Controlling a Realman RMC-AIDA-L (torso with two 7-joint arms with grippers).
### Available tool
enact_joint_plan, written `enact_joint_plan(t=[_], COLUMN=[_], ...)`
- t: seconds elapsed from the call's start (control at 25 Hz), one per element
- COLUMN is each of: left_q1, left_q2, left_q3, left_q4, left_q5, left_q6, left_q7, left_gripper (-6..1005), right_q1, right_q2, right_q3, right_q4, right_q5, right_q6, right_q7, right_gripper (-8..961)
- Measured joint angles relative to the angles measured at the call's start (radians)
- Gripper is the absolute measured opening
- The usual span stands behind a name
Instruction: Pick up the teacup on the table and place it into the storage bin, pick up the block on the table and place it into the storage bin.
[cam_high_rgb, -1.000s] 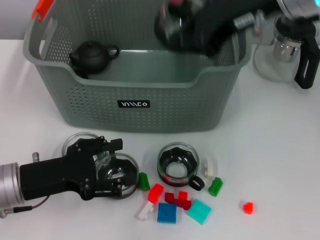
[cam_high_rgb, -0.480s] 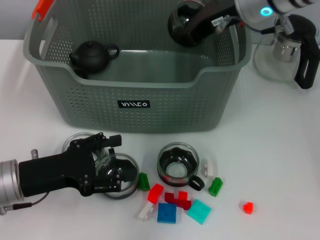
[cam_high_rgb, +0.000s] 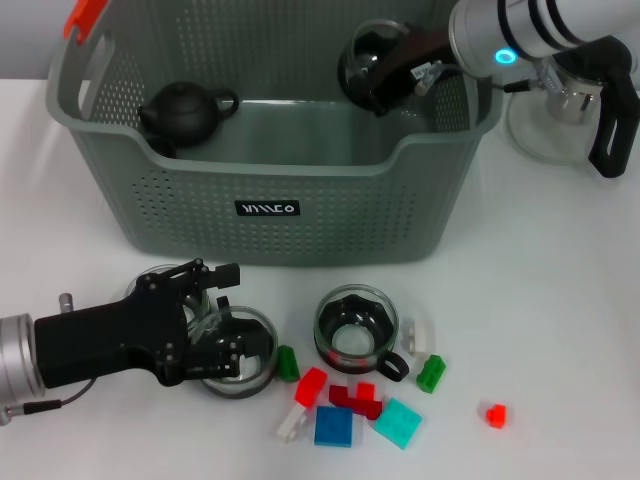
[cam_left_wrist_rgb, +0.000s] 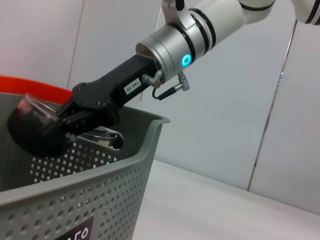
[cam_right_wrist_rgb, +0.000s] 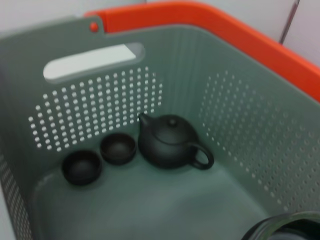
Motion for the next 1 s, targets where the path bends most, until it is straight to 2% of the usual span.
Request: enact_joint_plan(t=[0.2,0.84,1.0], left_q1=[-0.001,0.006,0.007], left_q2=[0.000,-0.003,-0.003], left_q3=[0.000,-0.006,-0.014], left_q4=[-0.002,-0.003,-0.004], left_q5=[0.000,-0.002,-0.002], left_q6=[-0.003,-0.001,-0.001], left_q7=[-0.003,-0.003,-0.002], left_gripper=[933,933,933], right_q1=[0.010,0.006,0.008], right_q2=[-0.002,0.001,0.001], right_q3=[-0.018,-0.055,-0.055], right_q4=[0.033,0.024,0.017], right_q5=[0.000,0.000,-0.005], right_q6=[0.020,-0.005,-0.005], right_q7=[-0.008,-0.003,-0.002], right_gripper=[61,142,255])
